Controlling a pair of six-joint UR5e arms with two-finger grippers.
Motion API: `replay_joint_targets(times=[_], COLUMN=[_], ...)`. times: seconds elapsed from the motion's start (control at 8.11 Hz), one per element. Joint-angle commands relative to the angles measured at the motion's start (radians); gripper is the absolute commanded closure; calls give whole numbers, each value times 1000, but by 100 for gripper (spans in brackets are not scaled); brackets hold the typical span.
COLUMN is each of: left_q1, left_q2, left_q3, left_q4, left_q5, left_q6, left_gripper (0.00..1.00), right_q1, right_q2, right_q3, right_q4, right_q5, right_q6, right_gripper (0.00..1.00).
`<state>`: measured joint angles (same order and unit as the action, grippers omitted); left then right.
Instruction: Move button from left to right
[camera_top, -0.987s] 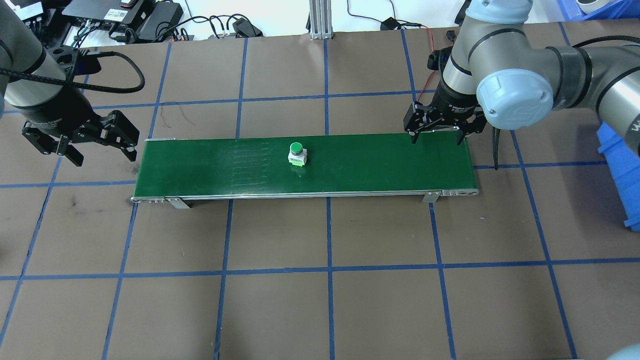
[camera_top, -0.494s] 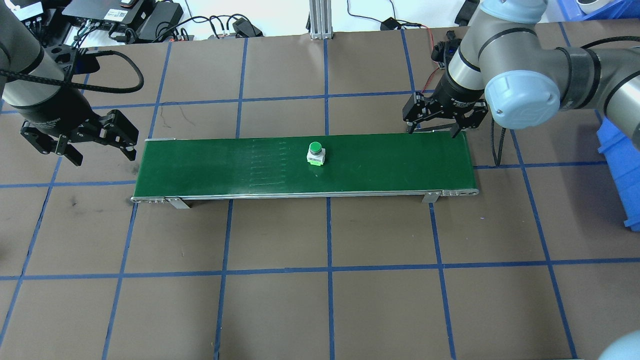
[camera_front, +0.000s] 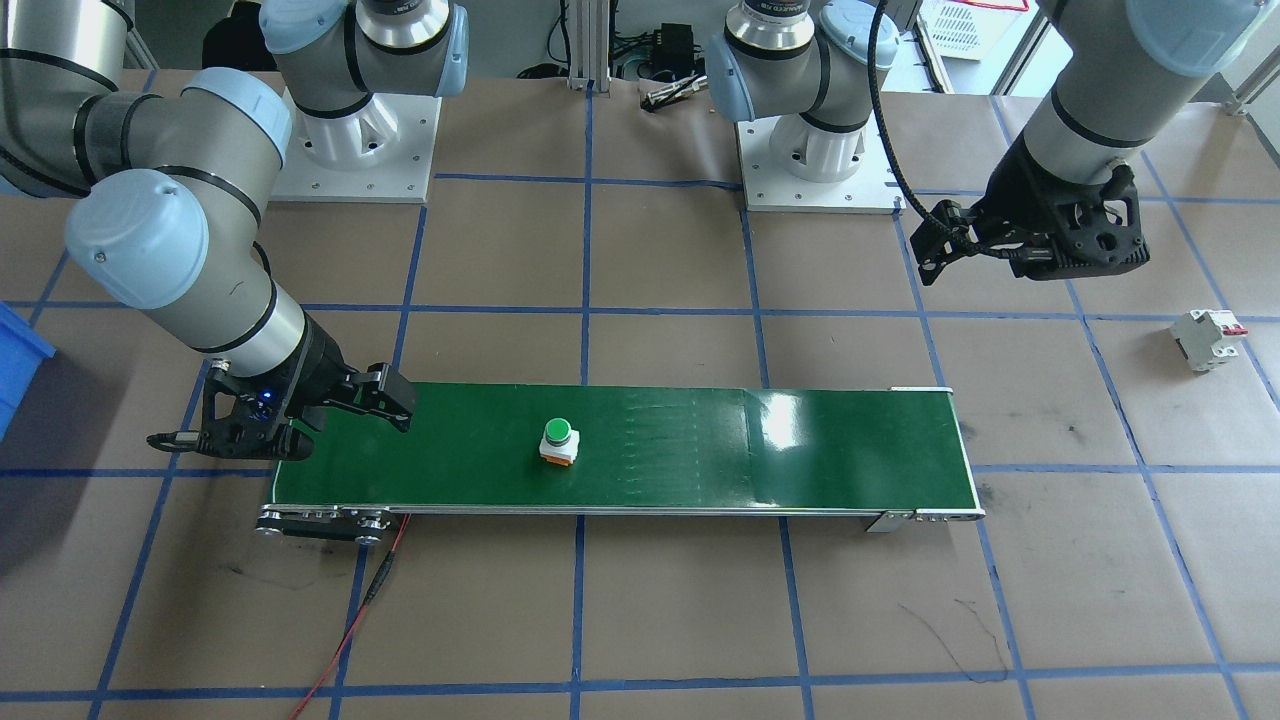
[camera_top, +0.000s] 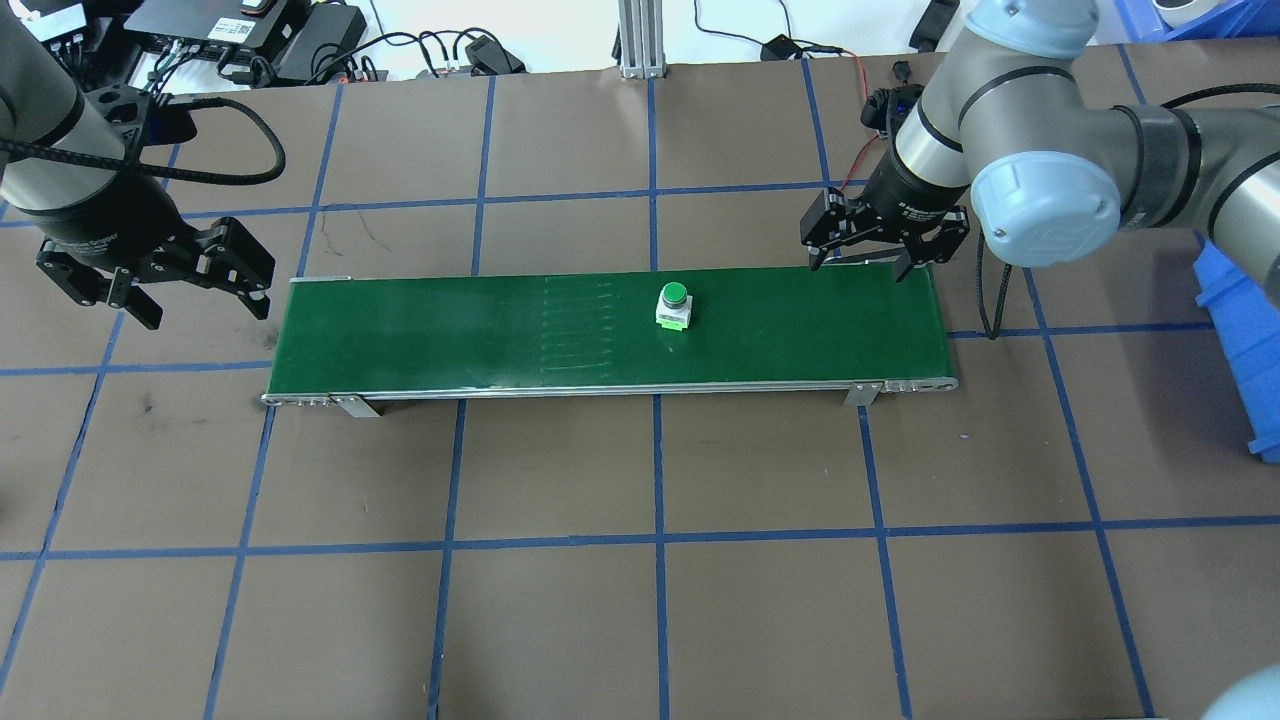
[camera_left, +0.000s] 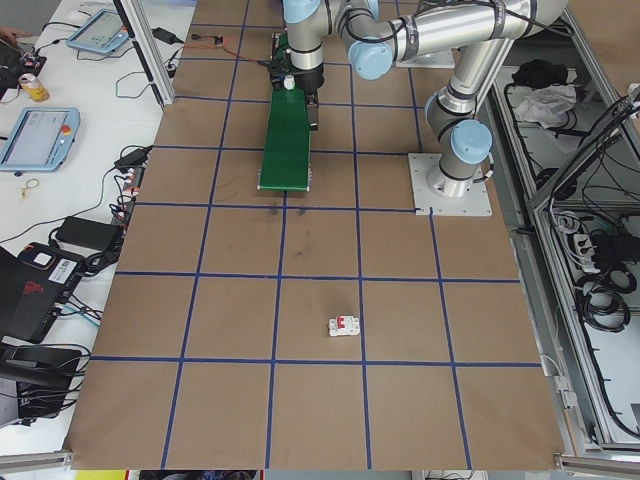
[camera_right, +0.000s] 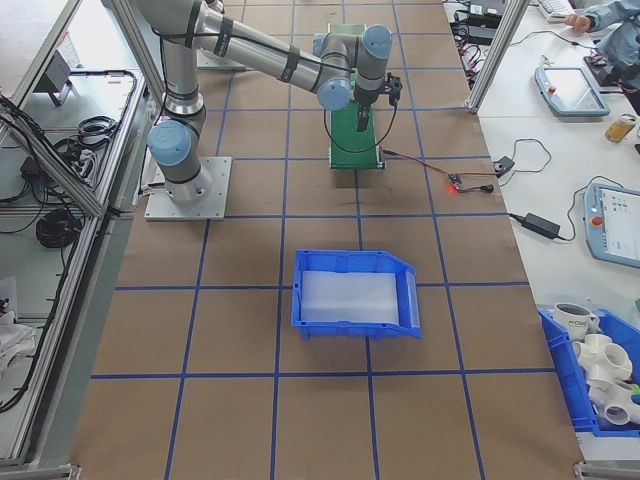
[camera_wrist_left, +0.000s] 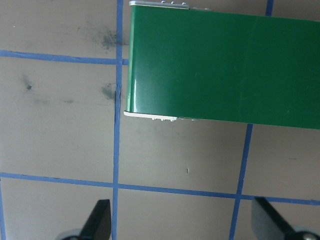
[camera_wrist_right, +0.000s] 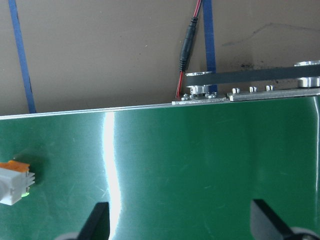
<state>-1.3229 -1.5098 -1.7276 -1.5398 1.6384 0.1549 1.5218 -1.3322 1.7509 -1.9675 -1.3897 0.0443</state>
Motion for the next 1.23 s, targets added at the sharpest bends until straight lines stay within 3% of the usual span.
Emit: replay_joint_targets(times=[0.0, 0.49, 0.74, 0.99, 1.11], left_q1=[-1, -1, -1, -1, -1], left_q2=[3, 5, 5, 5, 5], left_q3=[-6, -1, -4, 3, 5], left_q4=[0, 0, 0, 0, 0], left_q5=[0, -2, 0, 0, 0], left_q6=[0, 0, 0, 0, 2], left_gripper=[0, 0, 0, 0, 0], right_q1=[0, 46, 90, 103, 103], right_q2=[-5, -10, 1, 28, 46], right_q3=[1, 1, 1, 1, 2], right_q4=[-1, -2, -63, -85, -83], right_q5=[1, 0, 0, -5, -21], right_q6=[37, 285, 360, 376, 368], right_gripper=[0, 0, 0, 0, 5])
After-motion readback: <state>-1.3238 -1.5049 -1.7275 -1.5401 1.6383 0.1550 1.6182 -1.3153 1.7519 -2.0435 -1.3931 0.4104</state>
